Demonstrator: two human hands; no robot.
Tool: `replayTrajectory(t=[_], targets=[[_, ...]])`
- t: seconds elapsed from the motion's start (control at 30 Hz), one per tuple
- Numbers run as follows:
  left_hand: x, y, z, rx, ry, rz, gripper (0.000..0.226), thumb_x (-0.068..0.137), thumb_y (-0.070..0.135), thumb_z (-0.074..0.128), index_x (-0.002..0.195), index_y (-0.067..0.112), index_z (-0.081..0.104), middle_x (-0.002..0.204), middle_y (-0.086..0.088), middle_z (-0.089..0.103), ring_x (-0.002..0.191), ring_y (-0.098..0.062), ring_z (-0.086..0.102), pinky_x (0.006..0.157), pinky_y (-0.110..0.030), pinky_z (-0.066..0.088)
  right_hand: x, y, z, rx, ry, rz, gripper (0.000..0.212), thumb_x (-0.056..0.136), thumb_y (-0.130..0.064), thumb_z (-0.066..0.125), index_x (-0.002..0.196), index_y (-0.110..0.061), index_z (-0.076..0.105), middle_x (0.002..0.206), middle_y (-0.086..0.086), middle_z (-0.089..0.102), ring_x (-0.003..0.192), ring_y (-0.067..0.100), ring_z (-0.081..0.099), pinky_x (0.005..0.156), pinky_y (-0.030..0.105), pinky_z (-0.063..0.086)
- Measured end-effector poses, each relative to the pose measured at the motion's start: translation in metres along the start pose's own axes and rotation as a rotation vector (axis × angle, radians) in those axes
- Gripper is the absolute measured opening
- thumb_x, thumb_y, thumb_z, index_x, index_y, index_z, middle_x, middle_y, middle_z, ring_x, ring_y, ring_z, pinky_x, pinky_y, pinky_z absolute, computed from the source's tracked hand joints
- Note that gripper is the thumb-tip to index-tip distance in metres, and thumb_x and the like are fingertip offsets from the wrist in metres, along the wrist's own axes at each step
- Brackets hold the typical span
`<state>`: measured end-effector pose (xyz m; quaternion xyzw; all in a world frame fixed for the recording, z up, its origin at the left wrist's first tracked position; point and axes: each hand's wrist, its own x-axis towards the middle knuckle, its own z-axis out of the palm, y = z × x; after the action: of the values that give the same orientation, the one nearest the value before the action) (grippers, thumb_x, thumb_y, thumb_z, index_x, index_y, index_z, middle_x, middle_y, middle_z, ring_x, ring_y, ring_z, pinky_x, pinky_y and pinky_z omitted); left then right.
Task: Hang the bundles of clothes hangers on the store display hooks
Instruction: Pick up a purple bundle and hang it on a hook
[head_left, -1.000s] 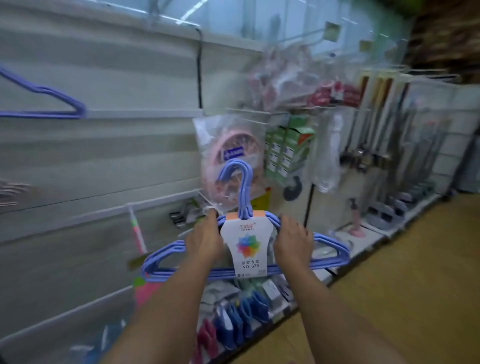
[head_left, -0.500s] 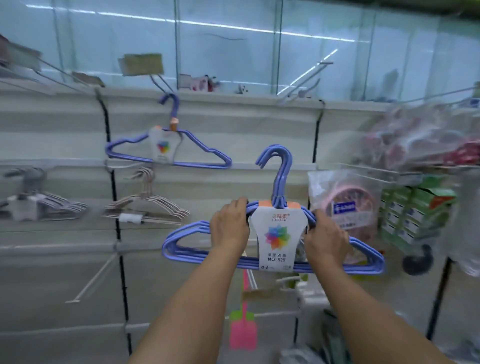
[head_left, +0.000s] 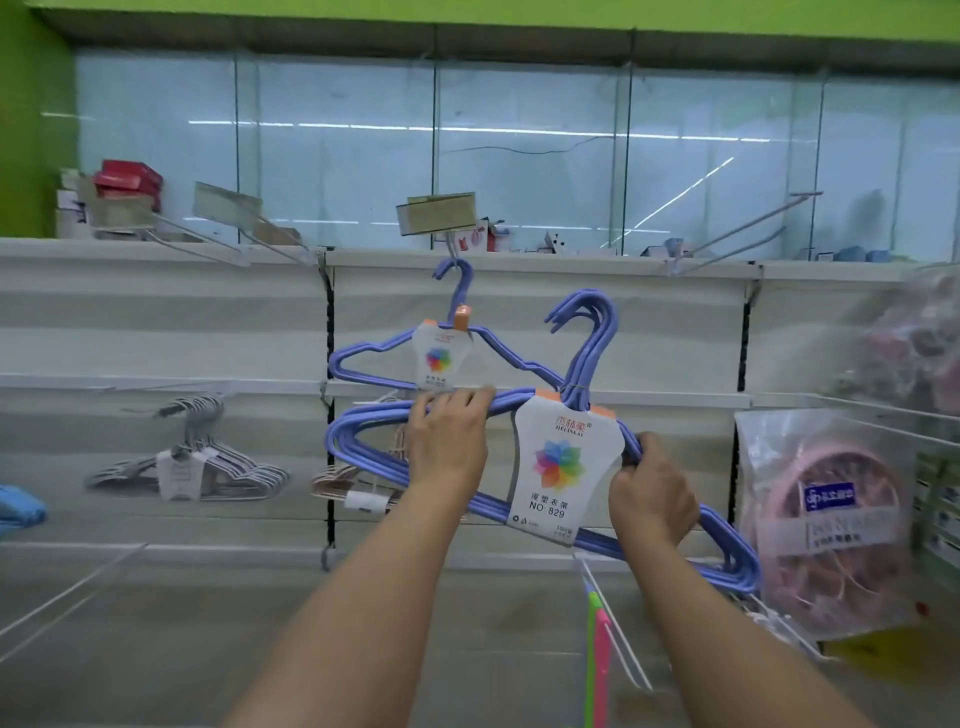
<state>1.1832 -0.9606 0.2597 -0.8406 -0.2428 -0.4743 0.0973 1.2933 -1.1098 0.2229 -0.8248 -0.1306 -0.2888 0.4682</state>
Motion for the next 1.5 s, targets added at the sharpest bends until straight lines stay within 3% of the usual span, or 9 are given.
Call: replayTrajectory(t=[0.17, 0.6, 0.83, 1.17, 1.5], targets=[[0.028, -0.03, -0.005, 0.024, 0.047, 0.001, 0.042, 0.099, 0.016, 0.037, 0.138, 0.029, 0.039, 0.128, 0.003, 0.057, 0.118, -0.019, 0.05, 0.108, -0.035, 0.023, 0.001, -0.036, 0.022, 0.048, 0.018, 0.001, 0.013, 0.091, -0.005, 0.046, 0.09, -0.017, 0.051, 0.075, 0.005, 0.05, 0.071, 0.028, 0.041, 0.078, 0.036, 0.04], [0.1, -0.072, 0.031, 0.045, 0.114, -0.037, 0.047, 0.096, 0.008, 0.038, 0.138, 0.03, 0.041, 0.127, 0.004, 0.058, 0.115, -0.018, 0.052, 0.107, -0.034, 0.024, 0.062, -0.086, 0.094, 0.105, 0.036, -0.073, 0.015, 0.093, -0.009, 0.045, 0.1, -0.016, 0.056, 0.084, 0.009, 0.061, 0.074, 0.029, 0.045, 0.077, 0.038, 0.042], [0.15, -0.087, 0.047, 0.09, 0.13, -0.041, 0.044, 0.096, 0.01, 0.041, 0.134, 0.031, 0.044, 0.118, 0.003, 0.062, 0.11, -0.02, 0.055, 0.106, -0.035, 0.027, 0.102, -0.111, 0.129, 0.12, 0.006, -0.091, 0.014, 0.093, -0.006, 0.044, 0.094, -0.017, 0.052, 0.077, 0.004, 0.051, 0.073, 0.029, 0.046, 0.077, 0.037, 0.043], [0.185, -0.128, 0.078, 0.052, 0.176, -0.066, 0.049, 0.096, 0.008, 0.037, 0.139, 0.031, 0.041, 0.122, 0.003, 0.061, 0.11, -0.021, 0.055, 0.098, -0.032, 0.032, 0.124, -0.148, 0.165, 0.101, 0.01, -0.14, 0.014, 0.092, -0.006, 0.043, 0.09, -0.018, 0.05, 0.076, 0.003, 0.051, 0.073, 0.029, 0.045, 0.078, 0.036, 0.041], [0.192, -0.159, 0.097, 0.023, 0.231, -0.049, 0.04, 0.097, 0.017, 0.041, 0.134, 0.03, 0.049, 0.119, 0.005, 0.063, 0.107, -0.019, 0.056, 0.097, -0.032, 0.031, 0.119, -0.157, 0.21, 0.149, 0.03, -0.132, 0.018, 0.092, -0.007, 0.041, 0.095, -0.02, 0.054, 0.087, 0.007, 0.064, 0.076, 0.03, 0.051, 0.075, 0.037, 0.043]])
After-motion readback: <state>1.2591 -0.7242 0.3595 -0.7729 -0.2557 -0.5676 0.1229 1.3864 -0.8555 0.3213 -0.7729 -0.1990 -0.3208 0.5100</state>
